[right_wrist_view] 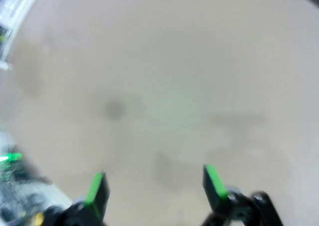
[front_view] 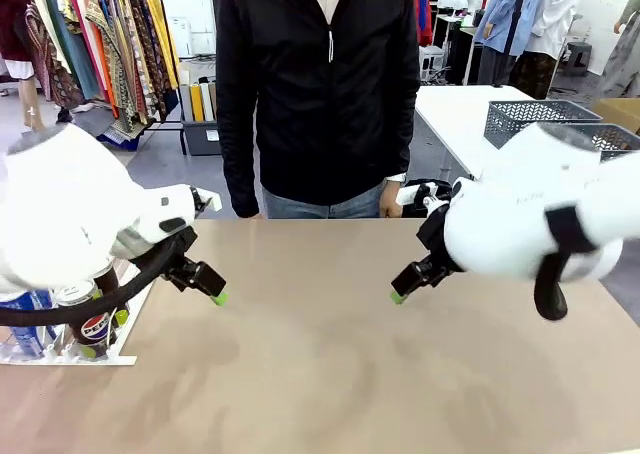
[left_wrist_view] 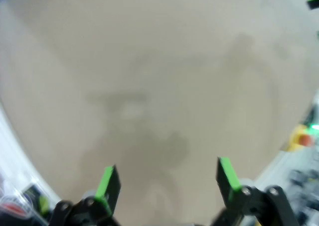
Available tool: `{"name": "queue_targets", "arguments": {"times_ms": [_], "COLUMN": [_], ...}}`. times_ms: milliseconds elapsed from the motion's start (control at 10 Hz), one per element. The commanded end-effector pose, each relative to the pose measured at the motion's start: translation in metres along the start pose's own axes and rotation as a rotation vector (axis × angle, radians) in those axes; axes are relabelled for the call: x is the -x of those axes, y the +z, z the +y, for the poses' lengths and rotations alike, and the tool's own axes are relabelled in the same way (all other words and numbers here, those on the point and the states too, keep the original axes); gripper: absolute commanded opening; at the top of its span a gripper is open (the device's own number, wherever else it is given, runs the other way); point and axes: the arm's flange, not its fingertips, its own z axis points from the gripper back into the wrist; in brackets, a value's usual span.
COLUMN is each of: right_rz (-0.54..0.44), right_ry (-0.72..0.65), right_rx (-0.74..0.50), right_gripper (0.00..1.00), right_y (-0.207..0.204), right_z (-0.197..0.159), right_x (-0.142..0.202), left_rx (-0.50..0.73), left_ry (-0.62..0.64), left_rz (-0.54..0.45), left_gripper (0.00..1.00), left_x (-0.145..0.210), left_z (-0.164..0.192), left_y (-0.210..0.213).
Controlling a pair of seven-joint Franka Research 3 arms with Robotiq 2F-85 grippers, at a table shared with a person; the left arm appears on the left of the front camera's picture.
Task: Retrieve and store the cans from the dispenser.
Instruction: Pick up one can from the Automatic Can Dispenser and place it in the middle of the table.
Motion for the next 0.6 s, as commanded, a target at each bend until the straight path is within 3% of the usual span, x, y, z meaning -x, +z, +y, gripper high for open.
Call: {"name": "queue_targets", "arguments": {"times_ms": [0,200,300,500], "right_rz": [-0.048,-0.177,-0.304,-0.451], "right_ry": [-0.201,-0.201,-0.246,-0.410], "right_rx": [-0.285,-0.562,-0.613,-0.685], "right_gripper": [1.00,1.00,1.00,1.00], "right_y": [0.067,0.147,0.186,0.215], "right_z": [-0.034,-0.060,-0.084,-0.137], "right_x": [0.002,0.040,0.069,0.116], "left_rx": [0.122,0.322,0.426,0.584], "left_ry": [0.133,0.195,0.247,0.499], "left_rz": [0.047,-0.068,-0.181,-0.497], "left_gripper": [1.00,1.00,1.00,1.00], "left_x": [0.000,0.028,0.055,0.115], "left_z": [0.033,0.074,0.117,0.195], "left_y": [0.057,0.138,0.188,0.242]}}
